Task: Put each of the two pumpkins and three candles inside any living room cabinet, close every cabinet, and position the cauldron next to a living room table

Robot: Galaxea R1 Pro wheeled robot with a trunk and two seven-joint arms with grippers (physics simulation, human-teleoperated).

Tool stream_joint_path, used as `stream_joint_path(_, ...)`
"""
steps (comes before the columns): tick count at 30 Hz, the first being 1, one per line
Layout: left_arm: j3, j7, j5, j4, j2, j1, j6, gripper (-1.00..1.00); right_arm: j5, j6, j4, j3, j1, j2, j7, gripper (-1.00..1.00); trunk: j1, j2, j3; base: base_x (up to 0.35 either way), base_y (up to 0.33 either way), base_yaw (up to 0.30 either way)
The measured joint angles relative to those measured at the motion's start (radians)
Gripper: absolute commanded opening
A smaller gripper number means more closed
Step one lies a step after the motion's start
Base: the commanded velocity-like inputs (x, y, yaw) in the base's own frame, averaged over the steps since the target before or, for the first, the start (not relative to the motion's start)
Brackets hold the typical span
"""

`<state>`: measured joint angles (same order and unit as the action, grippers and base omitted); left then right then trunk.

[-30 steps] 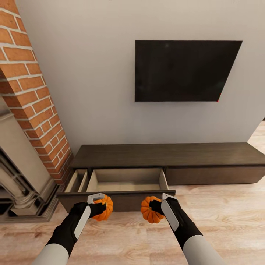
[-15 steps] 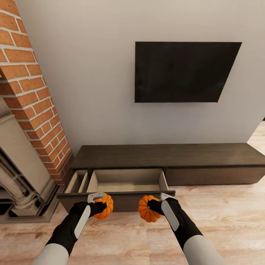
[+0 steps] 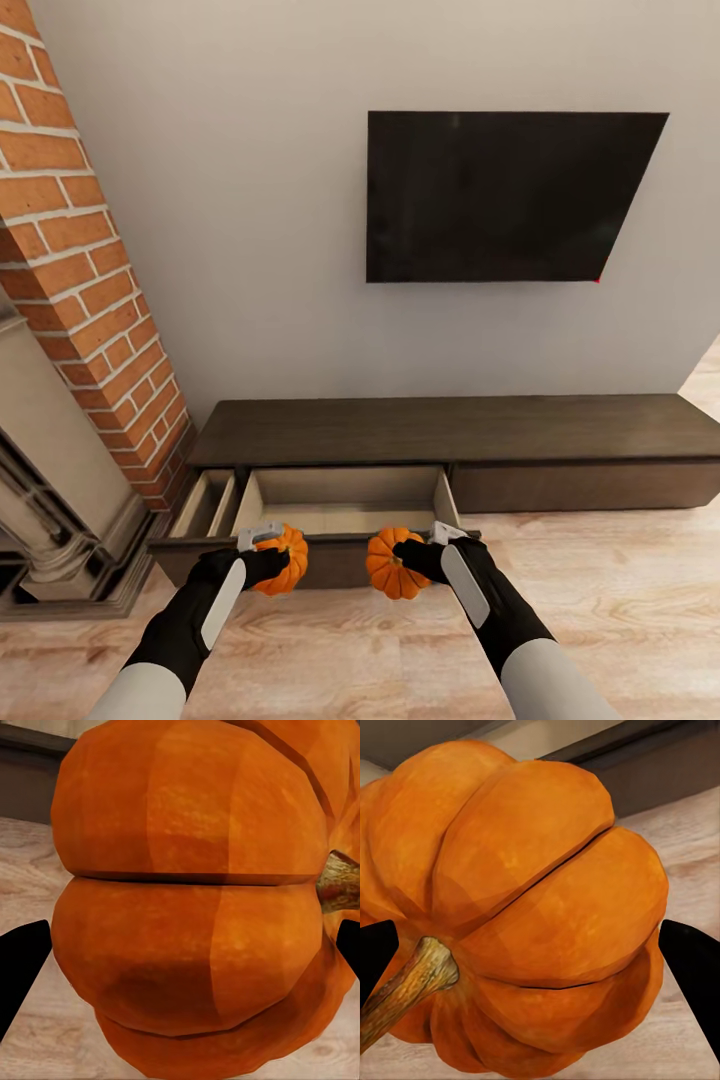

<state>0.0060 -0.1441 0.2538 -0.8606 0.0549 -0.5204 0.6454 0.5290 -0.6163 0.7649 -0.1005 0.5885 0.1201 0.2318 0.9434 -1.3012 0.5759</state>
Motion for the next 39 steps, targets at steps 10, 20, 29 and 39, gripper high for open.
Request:
stream_joint_path(10,-0.001,-0.001,-0.001,0.000,0.000,0.001,0.000,-1.00,0.000,0.000,-0.001,0.000,0.000,0.000,-0.002,-1.00,0.000,0.000,0.000,0.192,0.000,0.000)
stream_joint_path(20,-0.001,-0.001,-0.002,0.000,0.000,0.001,0.000,-1.00,0.000,0.000,-0.001,0.000,0.000,0.001,-0.002,-1.00,0.000,0.000,0.000,0.240,0.000,0.000)
stream_joint_path(29,-0.001,-0.001,-0.005,0.000,0.000,0.001,-0.001,-1.00,-0.001,0.001,-0.001,0.000,0.000,0.005,-0.001,-1.00,0.000,0.000,0.000,0.228,0.000,0.000)
stream_joint_path(39,-0.002,-0.001,-0.008,0.000,0.001,0.001,-0.005,-1.00,-0.003,0.001,-0.001,-0.001,0.000,0.008,0.001,-1.00,0.000,0.000,0.000,0.223,0.000,0.000)
